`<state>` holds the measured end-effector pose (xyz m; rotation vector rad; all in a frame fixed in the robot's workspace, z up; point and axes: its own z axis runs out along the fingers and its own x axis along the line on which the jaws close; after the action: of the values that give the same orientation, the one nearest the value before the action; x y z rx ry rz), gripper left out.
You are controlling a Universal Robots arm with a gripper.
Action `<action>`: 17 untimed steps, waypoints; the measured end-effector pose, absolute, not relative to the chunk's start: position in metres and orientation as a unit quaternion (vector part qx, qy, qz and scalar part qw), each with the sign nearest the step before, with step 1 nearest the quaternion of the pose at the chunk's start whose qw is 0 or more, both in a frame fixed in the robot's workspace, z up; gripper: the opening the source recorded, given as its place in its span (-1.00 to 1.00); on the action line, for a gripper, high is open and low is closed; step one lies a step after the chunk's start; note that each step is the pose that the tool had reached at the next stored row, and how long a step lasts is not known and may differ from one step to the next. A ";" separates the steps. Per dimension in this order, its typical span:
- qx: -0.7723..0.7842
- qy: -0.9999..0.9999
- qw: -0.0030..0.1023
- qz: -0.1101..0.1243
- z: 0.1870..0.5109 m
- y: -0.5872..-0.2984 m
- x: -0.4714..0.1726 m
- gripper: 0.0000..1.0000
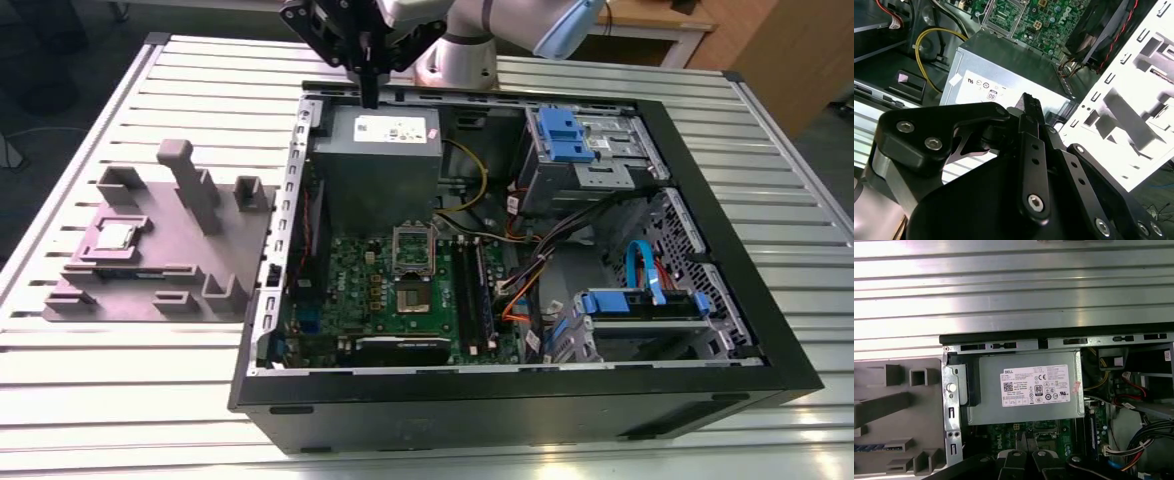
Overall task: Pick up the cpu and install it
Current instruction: 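Reach for the cpu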
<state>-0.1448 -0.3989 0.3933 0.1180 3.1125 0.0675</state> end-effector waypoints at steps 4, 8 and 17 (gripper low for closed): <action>0.038 0.999 0.013 0.022 0.393 -0.399 -0.146 -0.79; 0.038 0.999 0.013 0.022 0.393 -0.399 -0.147 -0.79; 0.038 0.999 0.013 0.022 0.393 -0.399 -0.151 -0.79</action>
<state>-0.1506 -0.3989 0.3932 0.1180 3.1125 0.0676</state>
